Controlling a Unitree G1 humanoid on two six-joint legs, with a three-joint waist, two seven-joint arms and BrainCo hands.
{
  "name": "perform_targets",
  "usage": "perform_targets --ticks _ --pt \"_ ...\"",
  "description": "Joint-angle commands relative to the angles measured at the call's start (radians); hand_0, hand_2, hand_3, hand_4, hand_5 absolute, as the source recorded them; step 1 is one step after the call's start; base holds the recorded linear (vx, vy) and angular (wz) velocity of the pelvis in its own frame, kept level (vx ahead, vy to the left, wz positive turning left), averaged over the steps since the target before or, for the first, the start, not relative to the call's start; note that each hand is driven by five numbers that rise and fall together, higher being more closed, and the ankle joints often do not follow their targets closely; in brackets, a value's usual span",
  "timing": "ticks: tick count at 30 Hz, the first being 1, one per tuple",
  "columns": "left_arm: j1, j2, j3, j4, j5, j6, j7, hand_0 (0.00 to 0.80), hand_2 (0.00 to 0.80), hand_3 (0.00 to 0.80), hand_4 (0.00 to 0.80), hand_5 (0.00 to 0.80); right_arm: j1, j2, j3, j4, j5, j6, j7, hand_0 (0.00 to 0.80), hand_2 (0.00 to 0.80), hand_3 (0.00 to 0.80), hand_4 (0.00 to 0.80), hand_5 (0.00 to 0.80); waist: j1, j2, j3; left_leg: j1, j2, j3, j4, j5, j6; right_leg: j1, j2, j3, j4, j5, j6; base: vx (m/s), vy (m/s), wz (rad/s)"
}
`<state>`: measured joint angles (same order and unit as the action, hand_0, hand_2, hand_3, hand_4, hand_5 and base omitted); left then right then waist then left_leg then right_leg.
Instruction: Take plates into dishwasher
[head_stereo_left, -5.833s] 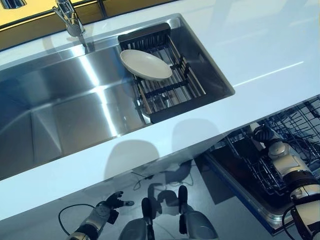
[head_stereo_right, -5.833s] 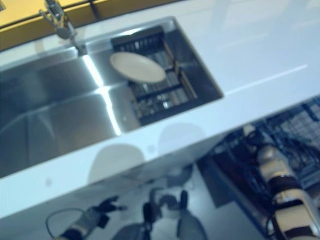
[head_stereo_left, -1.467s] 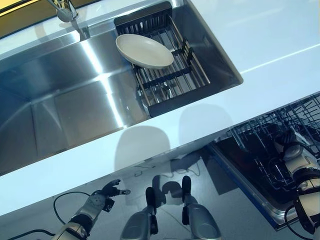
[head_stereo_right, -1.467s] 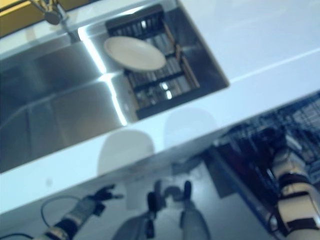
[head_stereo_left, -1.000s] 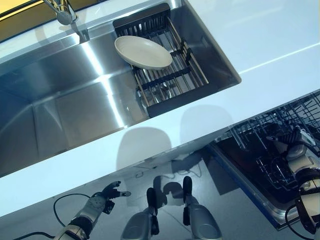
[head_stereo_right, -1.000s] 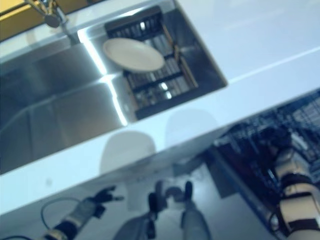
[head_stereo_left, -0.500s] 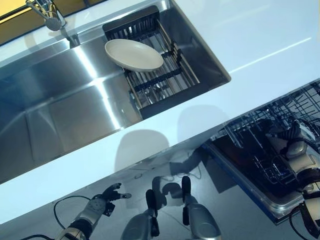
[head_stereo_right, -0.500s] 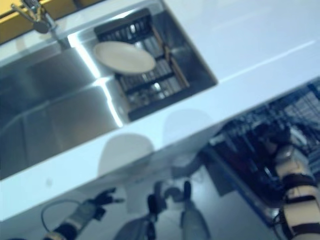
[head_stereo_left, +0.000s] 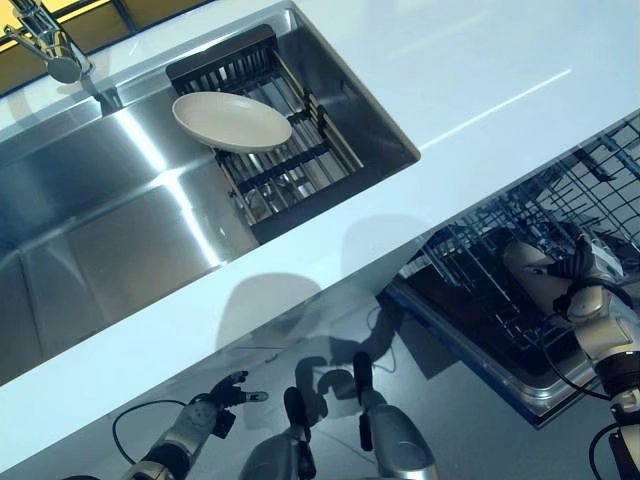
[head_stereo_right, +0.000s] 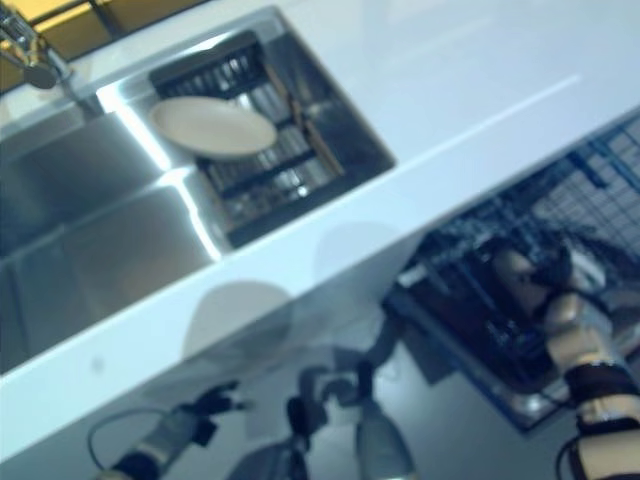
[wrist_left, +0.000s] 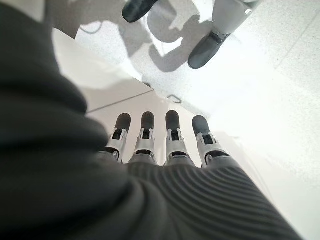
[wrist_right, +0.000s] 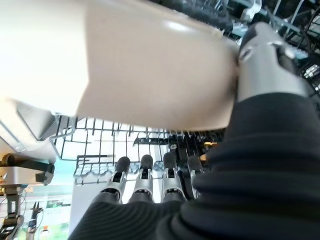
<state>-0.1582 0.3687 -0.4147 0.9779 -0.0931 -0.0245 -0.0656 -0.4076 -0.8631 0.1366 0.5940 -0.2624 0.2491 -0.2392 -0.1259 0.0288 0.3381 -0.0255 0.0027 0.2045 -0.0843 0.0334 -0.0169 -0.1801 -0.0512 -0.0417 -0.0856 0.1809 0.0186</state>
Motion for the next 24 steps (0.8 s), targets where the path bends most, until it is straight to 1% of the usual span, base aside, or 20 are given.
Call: perform_targets --ticks 1,7,8,11,12,14,15,16,18,22,24 --pt "0.016 -0.006 0.033 0.037 -0.001 -0.003 0.017 0.0 0.0 0.0 0.0 0.0 -0.005 -0.048 -0.038 -0.07 -0.009 -0.005 -0.064 0.0 0.0 0.0 0.0 0.0 0.001 -0.043 -0.048 -0.044 -0.014 -0.009 0.051 -0.03 0.028 0.023 0.037 -0.013 0.059 -0.085 0.027 0.001 0.041 -0.05" --pt "0.022 -0.017 0.041 0.045 0.001 -0.008 0.026 0.0 0.0 0.0 0.0 0.0 0.026 -0.044 -0.089 -0.172 -0.004 -0.023 -0.092 0.0 0.0 0.0 0.0 0.0 -0.009 -0.046 -0.054 -0.033 -0.018 -0.007 0.043 -0.033 0.034 0.028 0.039 -0.003 0.058 -0.087 0.028 0.0 0.042 -0.04" --pt "0.025 -0.021 0.045 0.047 0.002 -0.01 0.027 0.0 0.0 0.0 0.0 0.0 0.029 -0.045 -0.099 -0.195 0.013 -0.035 -0.097 0.0 0.0 0.0 0.0 0.0 -0.012 -0.047 -0.056 -0.03 -0.018 -0.006 0.041 -0.034 0.035 0.03 0.04 0.0 0.058 -0.087 0.028 0.006 0.041 -0.02" --pt "0.027 -0.026 0.049 0.05 0.003 -0.009 0.029 0.0 0.0 0.0 0.0 0.0 0.034 -0.04 -0.125 -0.252 0.047 -0.044 -0.09 0.0 0.0 0.0 0.0 0.0 -0.016 -0.049 -0.059 -0.025 -0.02 -0.007 0.039 -0.035 0.037 0.034 0.041 0.006 0.057 -0.088 0.027 0.01 0.045 -0.02" --pt "0.032 -0.033 0.053 0.055 0.003 -0.01 0.034 0.0 0.0 0.0 0.0 0.0 0.043 -0.027 -0.149 -0.311 0.076 -0.061 -0.089 0.0 0.0 0.0 0.0 0.0 -0.022 -0.052 -0.065 -0.019 -0.021 -0.004 0.037 -0.038 0.038 0.038 0.043 0.011 0.058 -0.09 0.027 0.015 0.048 -0.05" --pt "0.033 -0.037 0.056 0.059 0.004 -0.009 0.037 0.0 0.0 0.0 0.0 0.0 0.055 -0.016 -0.168 -0.347 0.089 -0.072 -0.088 0.0 0.0 0.0 0.0 0.0 -0.026 -0.054 -0.068 -0.016 -0.021 -0.001 0.037 -0.039 0.04 0.04 0.044 0.014 0.059 -0.091 0.028 0.011 0.039 -0.05" --pt "0.033 -0.042 0.06 0.065 0.007 -0.009 0.039 0.0 0.0 0.0 0.0 0.0 0.067 -0.006 -0.183 -0.375 0.089 -0.085 -0.085 0.0 0.0 0.0 0.0 0.0 -0.029 -0.057 -0.072 -0.012 -0.021 0.001 0.034 -0.04 0.041 0.042 0.045 0.017 0.059 -0.092 0.028 0.009 0.037 -0.04" --pt "0.037 -0.047 0.067 0.073 0.009 -0.012 0.042 0.0 0.0 0.0 0.0 0.0 0.085 0.003 -0.202 -0.408 0.116 -0.112 -0.087 0.0 0.0 0.0 0.0 0.0 -0.035 -0.06 -0.078 -0.007 -0.021 0.003 0.031 -0.04 0.042 0.045 0.047 0.019 0.058 -0.091 0.029 0.011 0.048 -0.05" --pt "0.042 -0.053 0.074 0.078 0.013 -0.015 0.046 0.0 0.0 0.0 0.0 0.0 0.1 0.012 -0.223 -0.445 0.151 -0.136 -0.089 0.0 0.0 0.0 0.0 0.0 -0.039 -0.064 -0.083 0.0 -0.022 0.006 0.028 -0.042 0.043 0.05 0.049 0.024 0.055 -0.092 0.028 0.009 0.042 -0.07" --pt "0.05 -0.067 0.082 0.098 0.017 -0.023 0.056 0.0 0.0 0.0 0.0 0.0 0.117 0.046 -0.275 -0.537 0.279 -0.241 -0.087 0.0 0.0 0.0 0.0 0.0 -0.049 -0.071 -0.099 0.016 -0.022 0.009 0.02 -0.045 0.044 0.065 0.051 0.036 0.048 -0.091 0.029 0.017 0.046 -0.09" --pt "0.05 -0.071 0.08 0.107 0.018 -0.02 0.058 0.0 0.0 0.0 0.0 0.0 0.117 0.062 -0.293 -0.597 0.336 -0.267 -0.057 0.0 0.0 0.0 0.0 0.0 -0.051 -0.074 -0.107 0.025 -0.023 0.01 0.014 -0.046 0.046 0.073 0.052 0.039 0.044 -0.091 0.03 0.02 0.037 -0.06"
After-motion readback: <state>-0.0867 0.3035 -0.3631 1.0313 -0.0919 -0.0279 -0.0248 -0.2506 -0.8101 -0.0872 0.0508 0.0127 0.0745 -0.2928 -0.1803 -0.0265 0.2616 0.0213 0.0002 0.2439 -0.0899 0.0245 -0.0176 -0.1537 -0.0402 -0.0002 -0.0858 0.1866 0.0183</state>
